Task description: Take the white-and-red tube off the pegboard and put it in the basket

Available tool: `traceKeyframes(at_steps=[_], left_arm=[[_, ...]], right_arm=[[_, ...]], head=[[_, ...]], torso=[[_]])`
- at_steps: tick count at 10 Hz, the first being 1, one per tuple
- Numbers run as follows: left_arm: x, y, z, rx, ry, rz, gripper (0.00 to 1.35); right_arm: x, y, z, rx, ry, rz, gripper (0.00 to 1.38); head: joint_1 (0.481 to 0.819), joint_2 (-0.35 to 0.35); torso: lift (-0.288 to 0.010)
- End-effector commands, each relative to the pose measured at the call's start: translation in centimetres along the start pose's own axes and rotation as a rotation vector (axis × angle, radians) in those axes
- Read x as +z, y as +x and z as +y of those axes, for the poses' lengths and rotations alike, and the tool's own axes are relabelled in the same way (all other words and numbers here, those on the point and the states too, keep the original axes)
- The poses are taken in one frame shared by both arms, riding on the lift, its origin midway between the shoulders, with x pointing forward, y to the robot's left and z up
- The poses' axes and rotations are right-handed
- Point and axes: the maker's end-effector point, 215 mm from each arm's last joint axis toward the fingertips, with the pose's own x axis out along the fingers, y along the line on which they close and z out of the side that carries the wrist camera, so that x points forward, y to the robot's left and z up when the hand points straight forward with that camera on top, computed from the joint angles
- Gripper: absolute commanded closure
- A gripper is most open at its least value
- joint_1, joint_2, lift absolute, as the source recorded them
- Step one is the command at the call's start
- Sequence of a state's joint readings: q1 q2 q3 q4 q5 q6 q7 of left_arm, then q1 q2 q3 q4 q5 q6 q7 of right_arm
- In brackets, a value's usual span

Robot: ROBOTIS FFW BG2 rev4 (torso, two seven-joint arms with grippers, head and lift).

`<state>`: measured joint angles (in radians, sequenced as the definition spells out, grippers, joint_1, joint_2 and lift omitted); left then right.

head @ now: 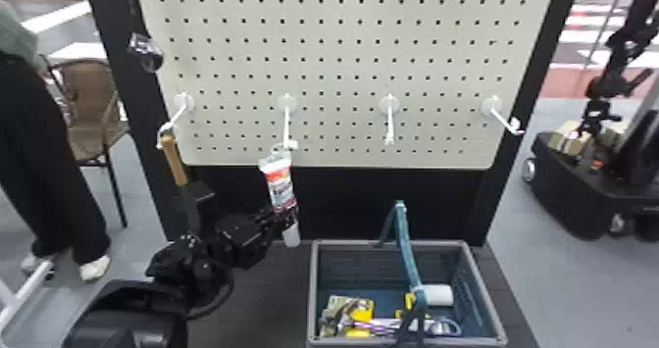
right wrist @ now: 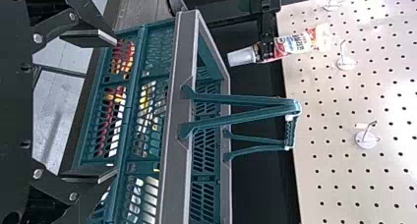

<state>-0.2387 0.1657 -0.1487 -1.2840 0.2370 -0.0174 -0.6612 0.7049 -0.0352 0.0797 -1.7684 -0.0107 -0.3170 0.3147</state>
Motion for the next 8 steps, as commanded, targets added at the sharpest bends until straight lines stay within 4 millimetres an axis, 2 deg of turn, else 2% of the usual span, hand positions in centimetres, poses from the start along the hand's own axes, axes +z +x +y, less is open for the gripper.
traceKeyframes(at_steps=[1,2,8], left_arm=[[1.5,-0.5,-0.6,0.005,0.015,-0.022,1.18],[2.6,-1.0,-0.8,0.020,0.019,-0.041,1.18],[2.5,-2.9,-2.0,0.060,-0.038,-0.069,1.18]], right_arm=[[-0.2,0.0,0.0,-0.001,0.003,0.004,0.35],[-0.3,0.0,0.0,0.001,0.001,0.007,0.35],[-0.6,-0.2,0.1,0.002,0.003,0.014,0.35]], head=[[0.549,0.000],[0.549,0.000],[0.549,0.000]], torso=[[-0.100],[-0.100],[-0.100]])
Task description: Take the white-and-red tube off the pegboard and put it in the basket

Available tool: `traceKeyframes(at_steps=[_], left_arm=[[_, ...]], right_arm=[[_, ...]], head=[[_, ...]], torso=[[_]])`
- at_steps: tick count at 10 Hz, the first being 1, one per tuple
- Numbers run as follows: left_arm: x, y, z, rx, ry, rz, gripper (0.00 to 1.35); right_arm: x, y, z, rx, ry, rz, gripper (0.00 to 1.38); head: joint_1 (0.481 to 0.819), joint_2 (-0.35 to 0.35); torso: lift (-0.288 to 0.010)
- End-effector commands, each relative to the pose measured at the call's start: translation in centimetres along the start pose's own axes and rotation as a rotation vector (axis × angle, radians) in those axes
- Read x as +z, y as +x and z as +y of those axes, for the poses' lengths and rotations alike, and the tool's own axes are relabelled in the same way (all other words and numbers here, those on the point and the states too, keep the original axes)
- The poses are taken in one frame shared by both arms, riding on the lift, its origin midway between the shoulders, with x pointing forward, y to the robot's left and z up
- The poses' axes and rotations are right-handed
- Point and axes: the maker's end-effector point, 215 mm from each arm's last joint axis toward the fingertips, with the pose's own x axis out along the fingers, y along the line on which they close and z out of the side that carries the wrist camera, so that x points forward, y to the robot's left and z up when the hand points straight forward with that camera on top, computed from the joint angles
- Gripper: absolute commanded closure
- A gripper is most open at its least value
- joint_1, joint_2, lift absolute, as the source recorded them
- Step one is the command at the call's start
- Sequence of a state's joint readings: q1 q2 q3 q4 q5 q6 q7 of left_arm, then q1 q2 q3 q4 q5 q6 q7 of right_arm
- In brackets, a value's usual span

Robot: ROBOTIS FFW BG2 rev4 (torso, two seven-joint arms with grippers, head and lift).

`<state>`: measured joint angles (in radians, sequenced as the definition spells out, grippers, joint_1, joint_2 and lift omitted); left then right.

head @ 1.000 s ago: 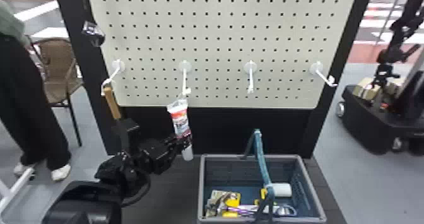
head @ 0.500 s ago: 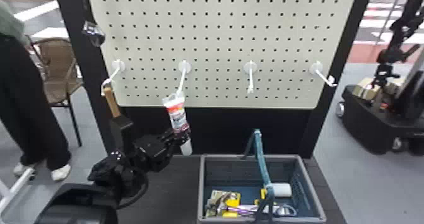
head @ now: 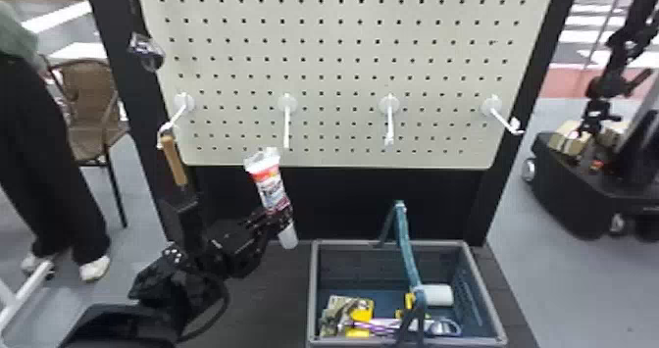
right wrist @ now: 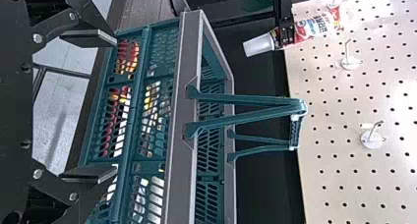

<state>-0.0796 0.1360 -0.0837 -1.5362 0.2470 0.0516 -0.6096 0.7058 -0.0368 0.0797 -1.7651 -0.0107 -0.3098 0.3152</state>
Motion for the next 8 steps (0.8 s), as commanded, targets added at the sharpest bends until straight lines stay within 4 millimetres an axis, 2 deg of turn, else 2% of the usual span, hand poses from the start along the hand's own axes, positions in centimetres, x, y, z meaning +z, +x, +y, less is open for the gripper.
traceKeyframes(at_steps=[1,3,5,6,8], left_arm=[[-0.2,-0.7,-0.5,0.007,-0.032,-0.011,1.18],[-0.5,-1.9,-1.2,0.045,-0.092,-0.032,1.18],[1.3,-2.6,-2.2,0.076,-0.178,-0.076,1.18],[2.1,-2.6,-3.1,0.073,-0.236,-0.101,1.18],[1.7,-2.3,-5.2,0.031,-0.394,-0.125,1.18]], right_arm=[[0.1,0.0,0.0,0.000,-0.002,-0.001,0.35],[-0.1,0.0,0.0,-0.001,0.001,0.002,0.35],[-0.2,0.0,0.0,-0.001,0.002,0.006,0.35],[-0.1,0.0,0.0,0.000,0.000,0.006,0.35],[-0.2,0.1,0.0,0.000,-0.001,0.007,0.35]], head=[[0.549,0.000],[0.549,0.000],[0.549,0.000],[0.549,0.000],[0.549,0.000]], torso=[[-0.100],[-0.100],[-0.100],[-0.100],[-0.100]])
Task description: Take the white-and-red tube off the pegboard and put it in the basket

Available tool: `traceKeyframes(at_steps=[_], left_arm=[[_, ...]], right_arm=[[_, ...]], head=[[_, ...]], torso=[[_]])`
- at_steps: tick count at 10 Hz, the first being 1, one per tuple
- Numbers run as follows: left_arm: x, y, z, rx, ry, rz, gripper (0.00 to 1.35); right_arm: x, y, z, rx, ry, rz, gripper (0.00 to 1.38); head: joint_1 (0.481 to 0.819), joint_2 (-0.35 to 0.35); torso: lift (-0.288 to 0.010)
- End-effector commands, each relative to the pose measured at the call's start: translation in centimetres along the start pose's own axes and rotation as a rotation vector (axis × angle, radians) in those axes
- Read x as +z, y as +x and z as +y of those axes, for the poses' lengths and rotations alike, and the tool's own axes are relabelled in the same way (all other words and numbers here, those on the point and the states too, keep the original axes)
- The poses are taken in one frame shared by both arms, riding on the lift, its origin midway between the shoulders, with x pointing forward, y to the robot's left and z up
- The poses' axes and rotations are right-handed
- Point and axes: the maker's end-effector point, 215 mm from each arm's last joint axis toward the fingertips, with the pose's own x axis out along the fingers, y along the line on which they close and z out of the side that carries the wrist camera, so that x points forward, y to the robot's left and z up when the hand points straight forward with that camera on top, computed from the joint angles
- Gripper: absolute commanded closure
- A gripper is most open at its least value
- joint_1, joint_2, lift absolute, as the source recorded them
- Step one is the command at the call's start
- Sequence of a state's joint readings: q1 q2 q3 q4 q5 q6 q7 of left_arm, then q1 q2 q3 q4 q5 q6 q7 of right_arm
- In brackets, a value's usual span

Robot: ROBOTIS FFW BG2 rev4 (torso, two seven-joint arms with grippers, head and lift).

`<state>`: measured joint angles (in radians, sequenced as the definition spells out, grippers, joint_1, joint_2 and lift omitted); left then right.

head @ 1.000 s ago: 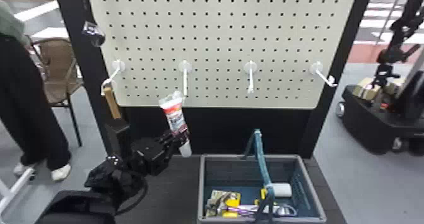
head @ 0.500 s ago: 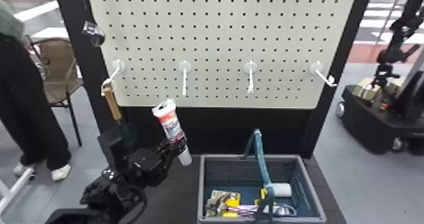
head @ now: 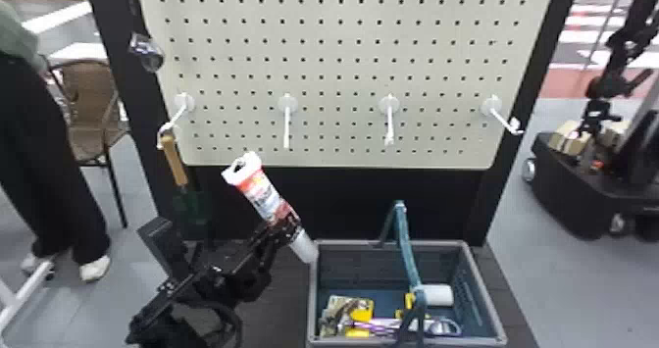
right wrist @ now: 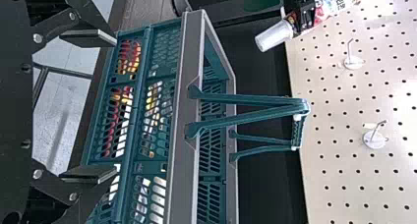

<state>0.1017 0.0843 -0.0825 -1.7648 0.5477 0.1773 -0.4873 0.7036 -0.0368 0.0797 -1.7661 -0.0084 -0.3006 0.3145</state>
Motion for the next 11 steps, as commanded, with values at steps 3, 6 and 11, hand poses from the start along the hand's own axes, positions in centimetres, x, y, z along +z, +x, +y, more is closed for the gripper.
traceKeyframes(at_steps=[3,6,11], left_arm=[[-1.7,1.2,-3.4,-0.077,-0.164,0.014,1.18],[-5.8,2.4,-4.6,-0.141,-0.201,0.080,1.18],[-9.1,3.6,-5.4,-0.182,-0.136,0.131,1.18]], right_arm=[[0.1,0.2,0.0,0.000,-0.003,-0.001,0.35],[0.1,0.4,0.1,0.006,-0.004,-0.003,0.35],[0.0,0.7,0.2,0.014,-0.002,-0.003,0.35]], head=[[0.549,0.000],[0.549,0.000],[0.549,0.000]], torso=[[-0.100],[-0.100],[-0.100]])
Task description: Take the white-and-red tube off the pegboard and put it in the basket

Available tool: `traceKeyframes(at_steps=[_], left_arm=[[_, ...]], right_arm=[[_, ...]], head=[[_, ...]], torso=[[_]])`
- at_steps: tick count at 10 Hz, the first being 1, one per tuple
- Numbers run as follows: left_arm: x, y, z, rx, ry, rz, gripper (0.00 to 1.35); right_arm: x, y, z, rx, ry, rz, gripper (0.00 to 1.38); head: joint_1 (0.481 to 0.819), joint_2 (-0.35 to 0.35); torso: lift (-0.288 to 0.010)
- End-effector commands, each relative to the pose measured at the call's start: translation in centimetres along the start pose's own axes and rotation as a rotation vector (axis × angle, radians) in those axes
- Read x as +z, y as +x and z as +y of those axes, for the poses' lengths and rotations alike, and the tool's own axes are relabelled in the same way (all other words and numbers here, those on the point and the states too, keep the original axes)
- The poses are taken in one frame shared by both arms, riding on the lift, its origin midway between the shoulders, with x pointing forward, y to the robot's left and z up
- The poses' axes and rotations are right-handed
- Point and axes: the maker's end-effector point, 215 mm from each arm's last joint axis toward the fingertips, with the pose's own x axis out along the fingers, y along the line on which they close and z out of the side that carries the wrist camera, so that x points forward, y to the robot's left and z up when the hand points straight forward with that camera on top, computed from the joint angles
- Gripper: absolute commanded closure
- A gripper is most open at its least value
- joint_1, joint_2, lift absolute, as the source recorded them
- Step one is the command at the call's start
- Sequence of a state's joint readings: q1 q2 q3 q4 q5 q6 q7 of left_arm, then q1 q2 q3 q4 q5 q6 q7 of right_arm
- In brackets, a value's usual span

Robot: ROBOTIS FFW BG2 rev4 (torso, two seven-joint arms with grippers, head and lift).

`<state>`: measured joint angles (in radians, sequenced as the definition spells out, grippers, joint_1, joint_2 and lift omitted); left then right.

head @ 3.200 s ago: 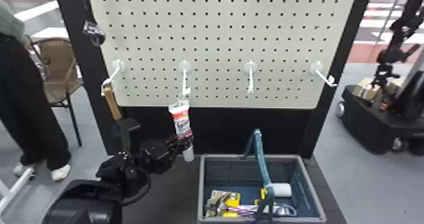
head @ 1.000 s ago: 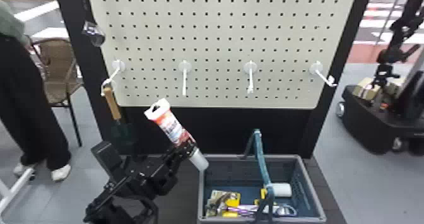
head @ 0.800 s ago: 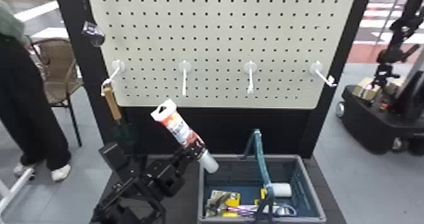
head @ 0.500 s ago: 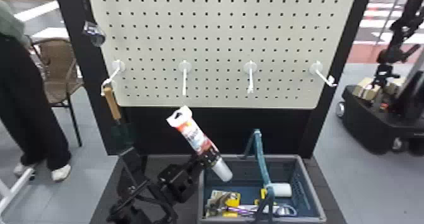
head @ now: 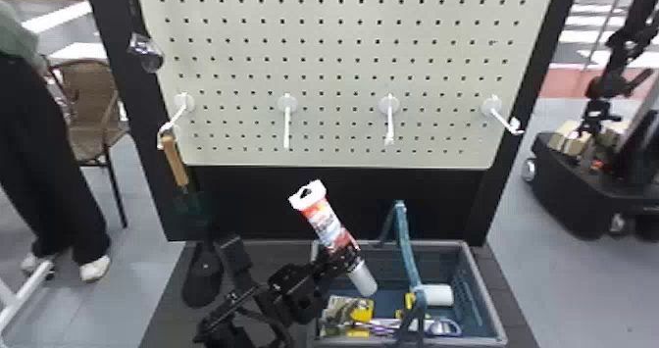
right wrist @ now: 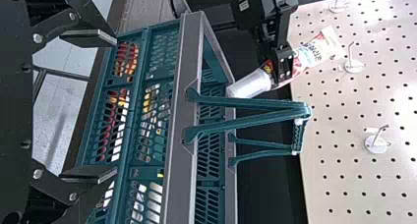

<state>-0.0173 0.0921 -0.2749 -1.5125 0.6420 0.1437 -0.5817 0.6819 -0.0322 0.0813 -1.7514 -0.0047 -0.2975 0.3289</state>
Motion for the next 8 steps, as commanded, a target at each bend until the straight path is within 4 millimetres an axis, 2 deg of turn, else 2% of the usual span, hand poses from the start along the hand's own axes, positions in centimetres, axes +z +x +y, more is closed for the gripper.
traceKeyframes(at_steps=[1,3,7,8], left_arm=[[-0.9,0.3,0.0,-0.002,0.038,0.028,1.18],[-3.1,0.4,0.1,-0.003,0.031,0.070,1.18],[-3.8,1.1,-0.8,-0.025,0.097,0.095,1.18],[-3.8,1.0,-0.8,-0.023,0.101,0.096,1.09]], right_arm=[[0.0,0.0,0.0,0.000,0.001,-0.001,0.35],[0.0,0.1,0.0,0.005,0.002,-0.001,0.35],[-0.1,0.2,0.0,0.015,0.004,0.004,0.35],[-0.1,0.3,0.0,0.017,0.003,0.004,0.35]], head=[[0.549,0.000],[0.549,0.000],[0.549,0.000],[0.549,0.000]], torso=[[-0.100],[-0.100],[-0.100],[-0.100]])
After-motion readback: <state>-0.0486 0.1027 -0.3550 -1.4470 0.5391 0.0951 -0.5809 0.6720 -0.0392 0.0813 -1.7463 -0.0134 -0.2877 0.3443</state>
